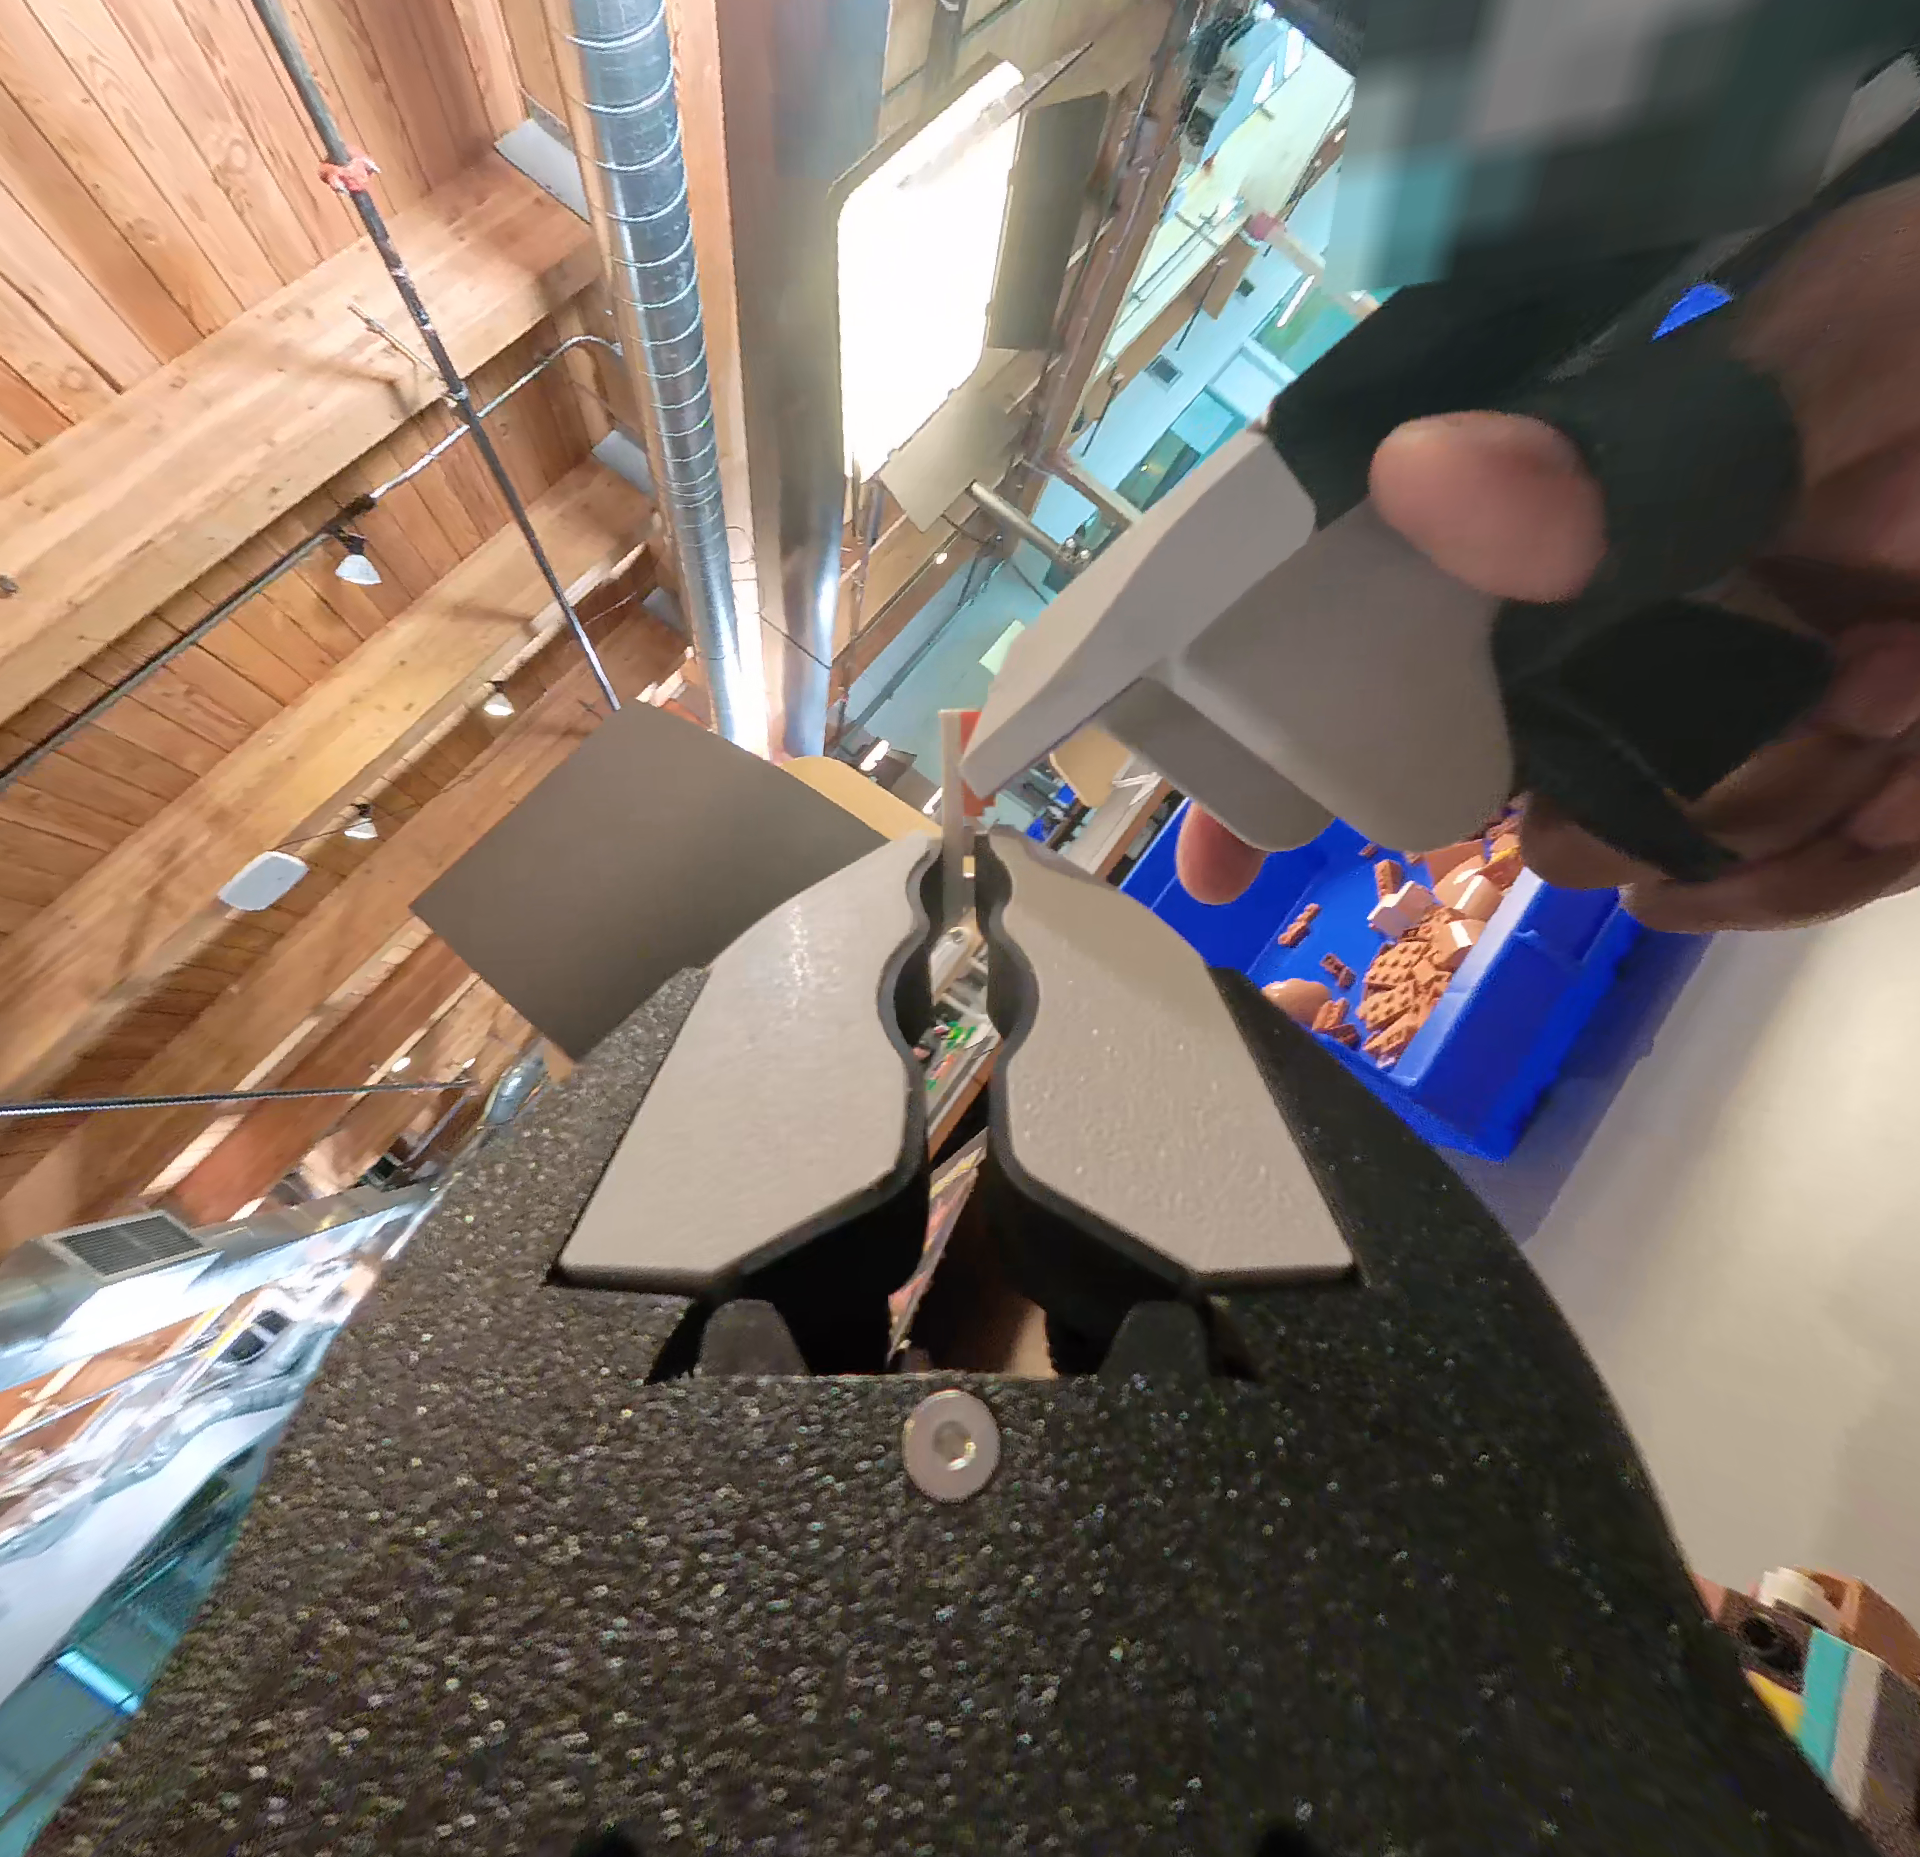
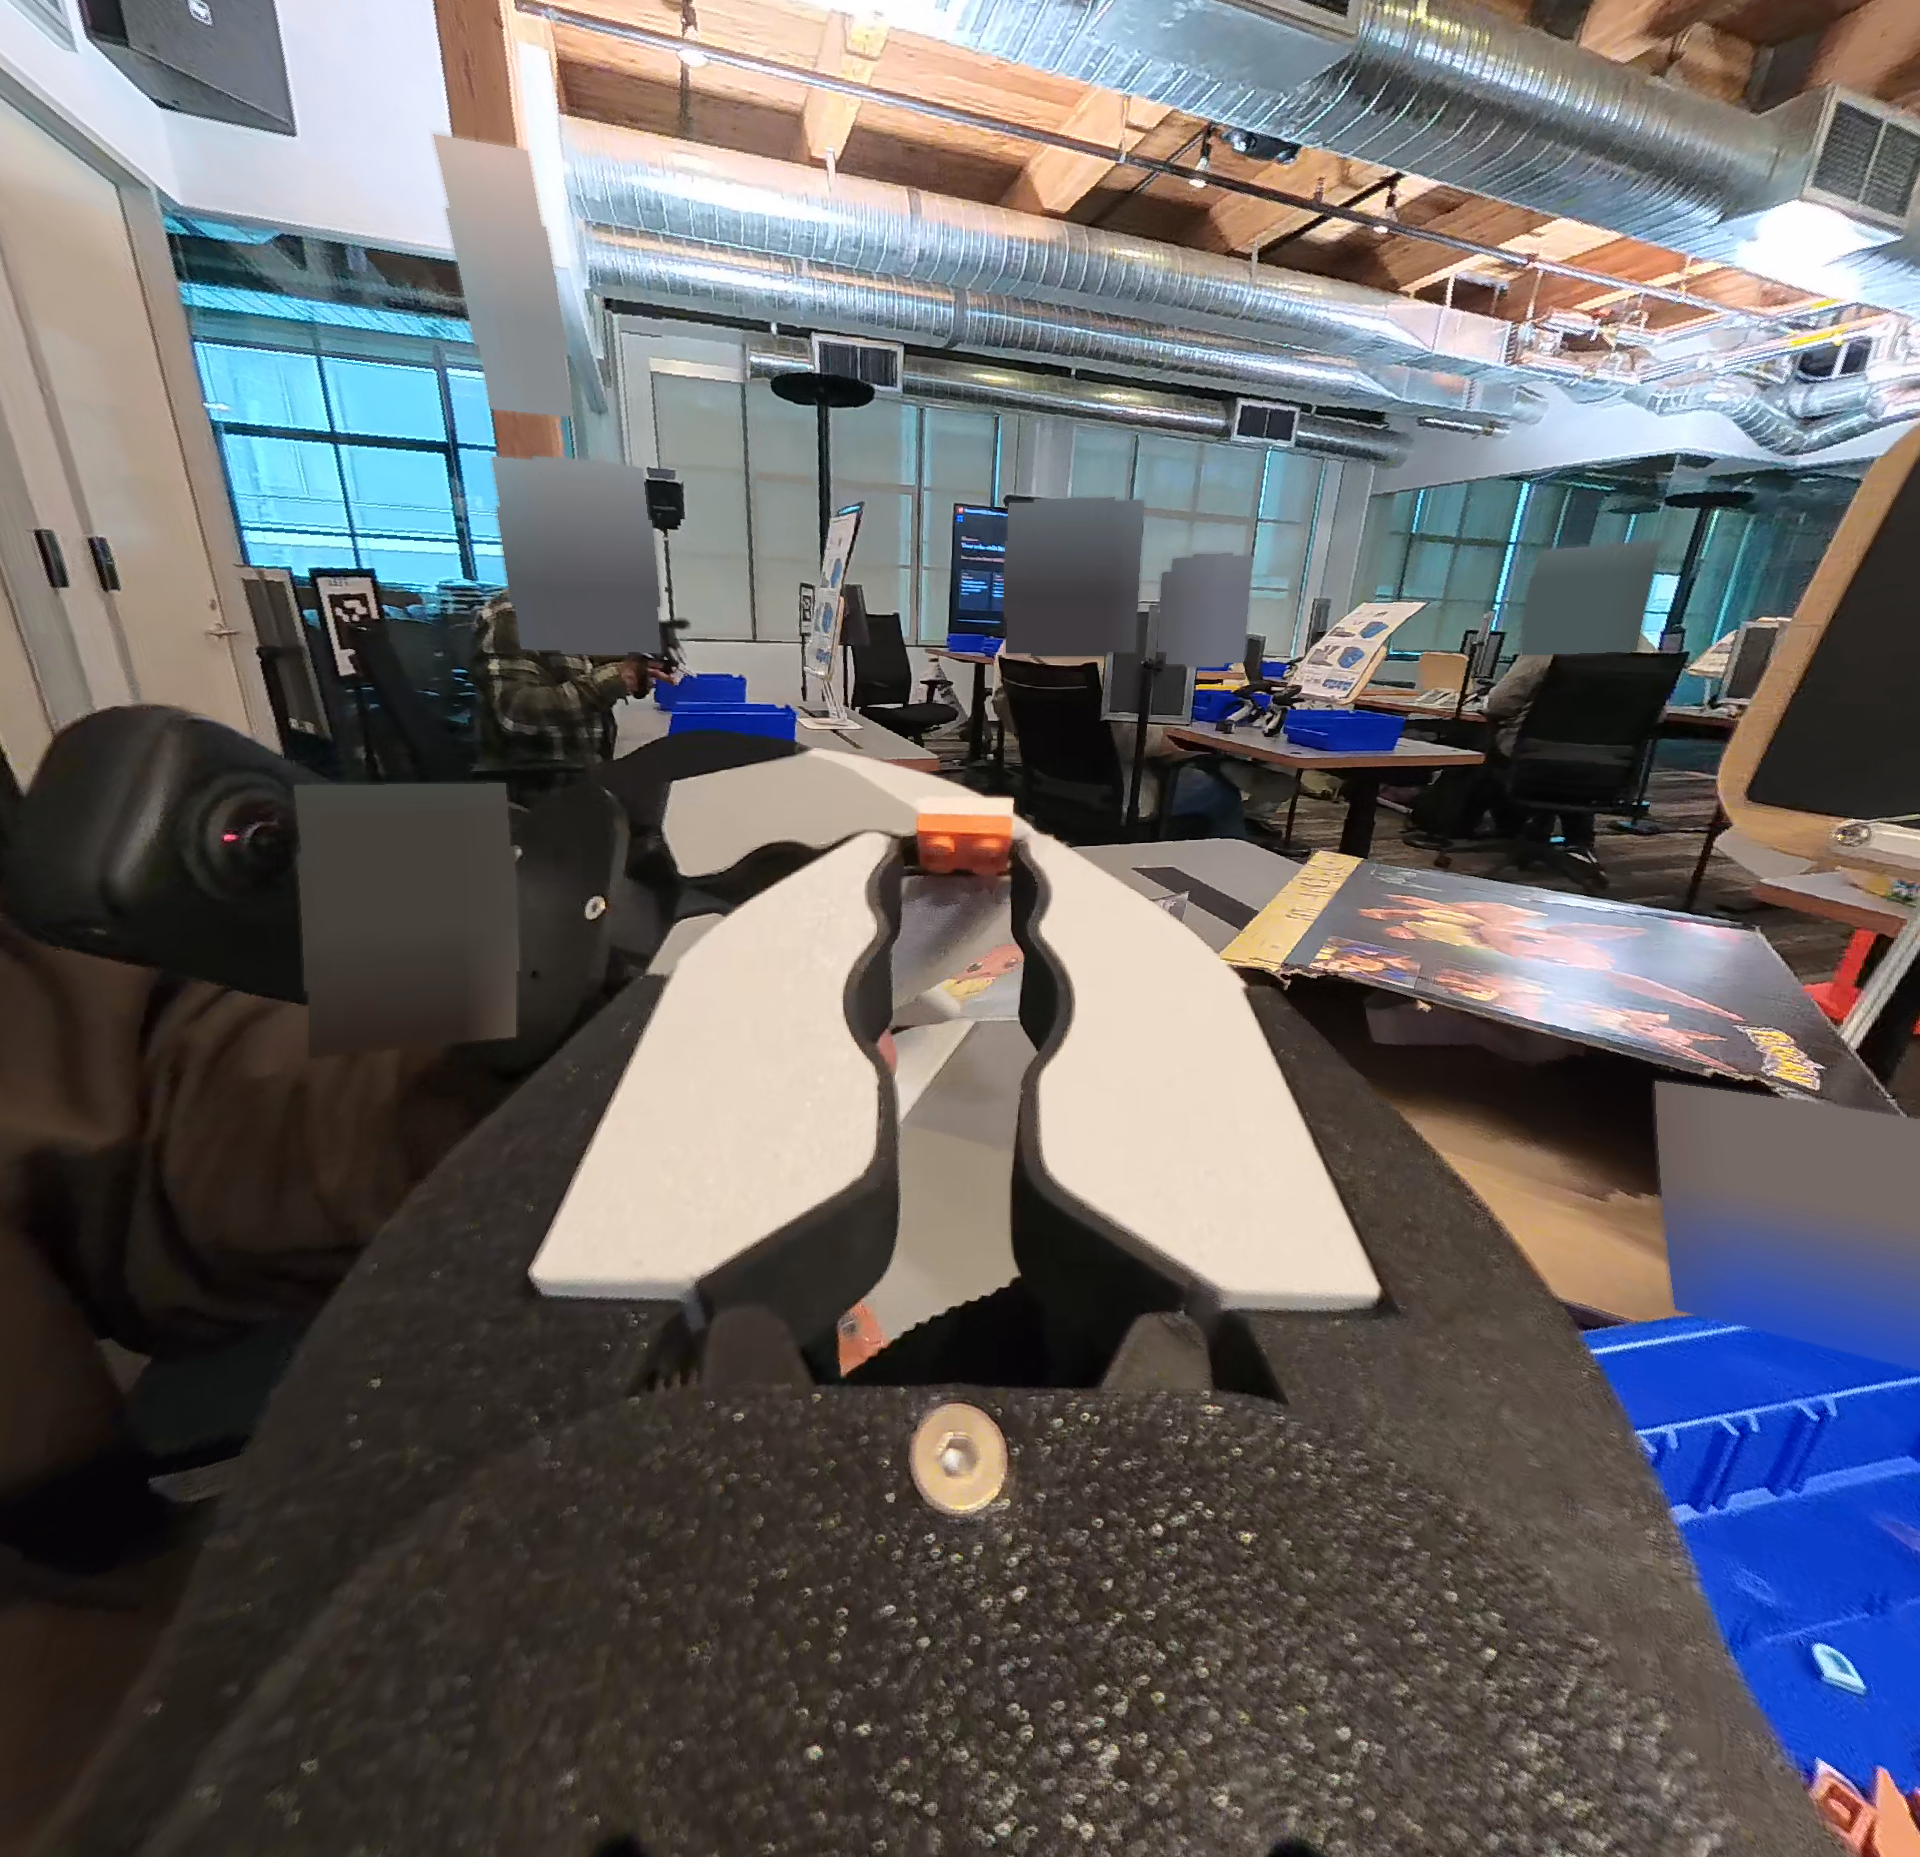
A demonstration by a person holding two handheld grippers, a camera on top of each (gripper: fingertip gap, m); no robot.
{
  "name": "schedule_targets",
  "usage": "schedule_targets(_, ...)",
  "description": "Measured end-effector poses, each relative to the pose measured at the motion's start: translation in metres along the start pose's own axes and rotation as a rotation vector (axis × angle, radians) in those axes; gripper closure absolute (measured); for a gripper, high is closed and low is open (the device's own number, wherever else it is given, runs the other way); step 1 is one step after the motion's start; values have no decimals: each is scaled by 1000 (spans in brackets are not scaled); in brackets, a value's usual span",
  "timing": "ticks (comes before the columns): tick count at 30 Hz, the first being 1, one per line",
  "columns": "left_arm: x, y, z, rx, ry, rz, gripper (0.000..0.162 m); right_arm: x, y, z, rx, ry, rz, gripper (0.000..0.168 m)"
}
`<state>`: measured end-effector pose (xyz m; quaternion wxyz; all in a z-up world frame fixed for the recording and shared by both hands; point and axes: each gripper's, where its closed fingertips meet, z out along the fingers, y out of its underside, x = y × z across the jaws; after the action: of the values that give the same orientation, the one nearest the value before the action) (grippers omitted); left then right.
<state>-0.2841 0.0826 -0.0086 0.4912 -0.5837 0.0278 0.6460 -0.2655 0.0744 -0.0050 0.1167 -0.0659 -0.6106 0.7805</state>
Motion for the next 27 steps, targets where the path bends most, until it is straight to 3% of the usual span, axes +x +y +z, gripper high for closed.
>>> schedule_targets(13, 1, -4, -3, 0, -21, 77, 157, -3, -3, 1, 15, 32, -70, 152)
schedule_targets(22, 6, -15, -9, 112, 190, -227, 157, -13, -2, -7, -46, -53, -263, 152)
schedule_targets(27, 0, -11, -8, 121, 226, -326, 157, -4, 2, -7, -83, -23, -279, 152)
